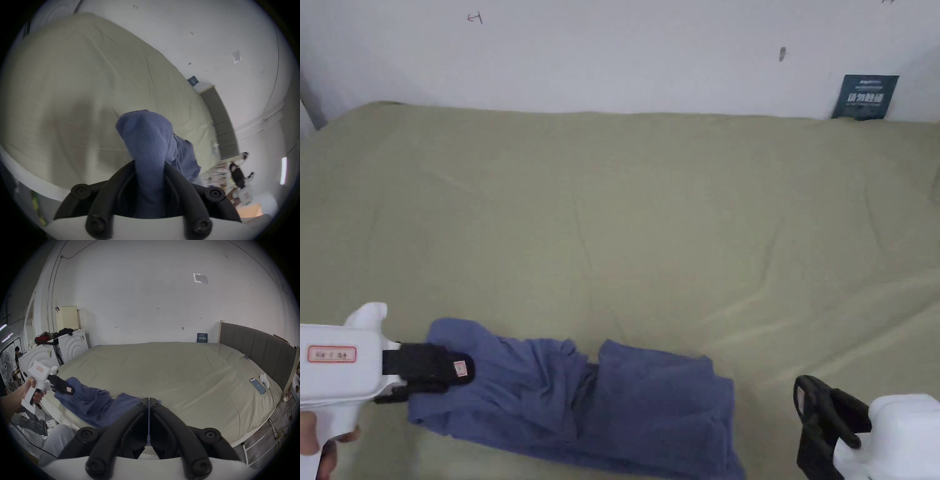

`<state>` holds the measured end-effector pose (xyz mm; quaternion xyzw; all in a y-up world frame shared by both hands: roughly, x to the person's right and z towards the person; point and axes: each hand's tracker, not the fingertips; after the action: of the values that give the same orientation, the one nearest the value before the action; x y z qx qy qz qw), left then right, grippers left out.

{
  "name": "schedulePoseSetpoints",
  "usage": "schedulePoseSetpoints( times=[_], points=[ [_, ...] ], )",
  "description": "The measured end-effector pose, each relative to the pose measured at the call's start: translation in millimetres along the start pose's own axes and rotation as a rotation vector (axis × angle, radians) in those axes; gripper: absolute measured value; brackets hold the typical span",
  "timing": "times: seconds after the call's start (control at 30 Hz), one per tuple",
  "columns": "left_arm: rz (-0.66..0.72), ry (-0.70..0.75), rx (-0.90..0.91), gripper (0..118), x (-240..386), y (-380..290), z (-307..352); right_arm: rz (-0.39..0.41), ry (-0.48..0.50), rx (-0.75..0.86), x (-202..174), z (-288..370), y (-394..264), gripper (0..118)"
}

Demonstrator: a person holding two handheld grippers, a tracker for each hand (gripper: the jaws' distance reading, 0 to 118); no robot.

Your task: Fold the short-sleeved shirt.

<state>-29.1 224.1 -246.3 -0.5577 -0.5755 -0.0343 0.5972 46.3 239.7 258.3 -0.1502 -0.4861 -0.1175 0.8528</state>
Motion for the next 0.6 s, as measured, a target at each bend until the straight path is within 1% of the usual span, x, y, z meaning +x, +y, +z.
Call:
schedulePoseSetpoints(
  times=[0.07, 0.13, 0.17, 0.2, 0.27, 0.4, 0.47, 0.6],
  points=[
    [-0.094, 0.119, 0.022, 13, 17, 2, 15, 0.021, 0.000, 0.004, 0, -3, 2, 4],
    [-0.102, 0.169, -0.015, 13, 32, 4, 14, 0.044, -0.019, 0.022, -1, -3, 2, 4],
    [-0.148, 0.183, -0.041, 13, 43, 3, 9, 0.049, -0.020, 0.027, -1, -3, 3, 4],
    [-0.197, 0.229, -0.029, 13, 56, 4, 5, 0.056, -0.026, 0.032, -1, -3, 3, 4],
    [-0.252, 0.278, -0.057, 13, 80, 2, -11, 0.062, -0.041, 0.039, -1, -1, 3, 4],
    [-0.334, 0.307, -0.121, 13, 131, -6, -52, 0.041, -0.050, 0.040, 5, 3, 0, 4],
    [-0.354, 0.326, -0.148, 13, 158, -12, -77, 0.030, -0.059, 0.037, 9, 5, -3, 4],
    [-0.469, 0.362, -0.242, 13, 190, -28, -141, 0.009, -0.072, 0.022, 17, 7, -9, 4]
  ],
)
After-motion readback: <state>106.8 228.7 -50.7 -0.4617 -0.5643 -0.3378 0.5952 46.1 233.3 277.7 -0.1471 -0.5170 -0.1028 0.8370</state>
